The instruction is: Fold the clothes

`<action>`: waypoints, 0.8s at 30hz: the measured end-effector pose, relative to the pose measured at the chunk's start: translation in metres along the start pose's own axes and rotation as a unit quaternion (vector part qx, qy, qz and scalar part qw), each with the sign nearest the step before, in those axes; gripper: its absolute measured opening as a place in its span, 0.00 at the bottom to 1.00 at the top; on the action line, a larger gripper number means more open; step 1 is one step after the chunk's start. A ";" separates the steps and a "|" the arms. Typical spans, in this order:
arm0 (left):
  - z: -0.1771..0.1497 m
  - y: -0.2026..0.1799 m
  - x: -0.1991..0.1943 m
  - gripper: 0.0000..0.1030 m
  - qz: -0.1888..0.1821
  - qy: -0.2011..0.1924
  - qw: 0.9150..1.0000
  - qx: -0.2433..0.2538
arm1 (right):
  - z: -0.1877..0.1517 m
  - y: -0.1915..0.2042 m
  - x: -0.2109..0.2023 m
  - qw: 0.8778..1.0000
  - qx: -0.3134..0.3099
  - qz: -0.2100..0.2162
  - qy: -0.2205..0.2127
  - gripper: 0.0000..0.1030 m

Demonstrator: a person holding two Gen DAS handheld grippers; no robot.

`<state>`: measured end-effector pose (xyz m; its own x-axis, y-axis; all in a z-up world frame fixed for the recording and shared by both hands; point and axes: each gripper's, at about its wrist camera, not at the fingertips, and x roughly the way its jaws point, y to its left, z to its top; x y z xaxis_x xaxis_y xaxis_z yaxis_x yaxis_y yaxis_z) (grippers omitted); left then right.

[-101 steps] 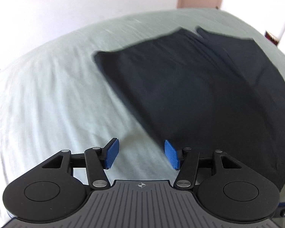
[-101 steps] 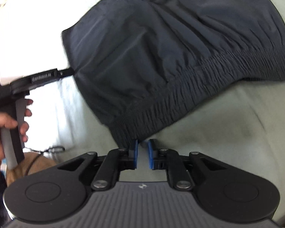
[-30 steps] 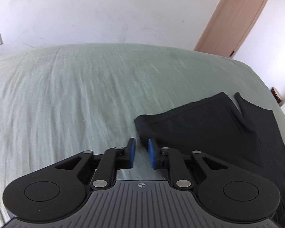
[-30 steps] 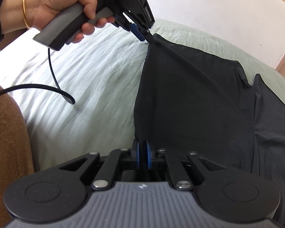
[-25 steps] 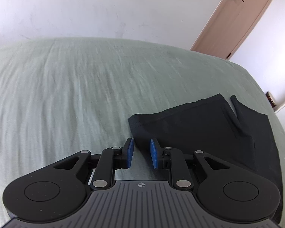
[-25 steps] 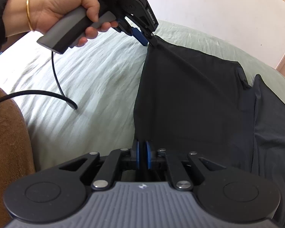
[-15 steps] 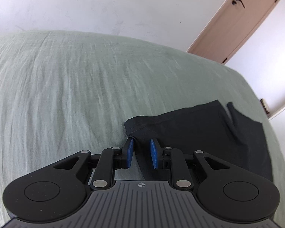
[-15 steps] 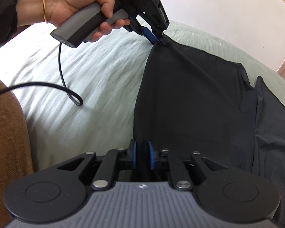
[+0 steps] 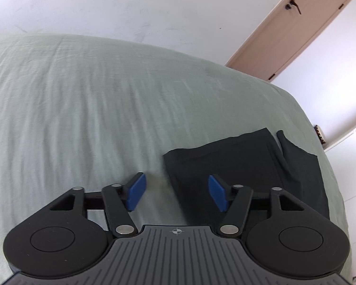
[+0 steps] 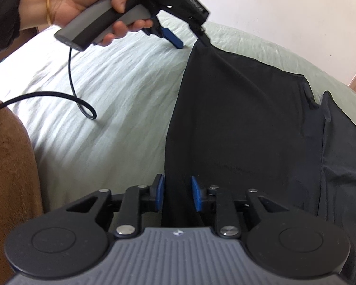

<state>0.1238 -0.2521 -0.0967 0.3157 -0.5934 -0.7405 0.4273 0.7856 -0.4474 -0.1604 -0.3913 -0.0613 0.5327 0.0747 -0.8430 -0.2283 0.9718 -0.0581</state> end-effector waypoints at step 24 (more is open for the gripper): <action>-0.006 -0.032 -0.014 0.05 0.053 -0.027 0.996 0.059 | 0.002 0.005 -0.007 1.000 -0.004 -0.002 -0.011 0.03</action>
<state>0.1006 -0.2674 -0.0750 0.4078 -0.5197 -0.7507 0.4853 0.8198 -0.3040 -0.1635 -0.3861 -0.0542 0.5510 0.0756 -0.8311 -0.2320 0.9705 -0.0656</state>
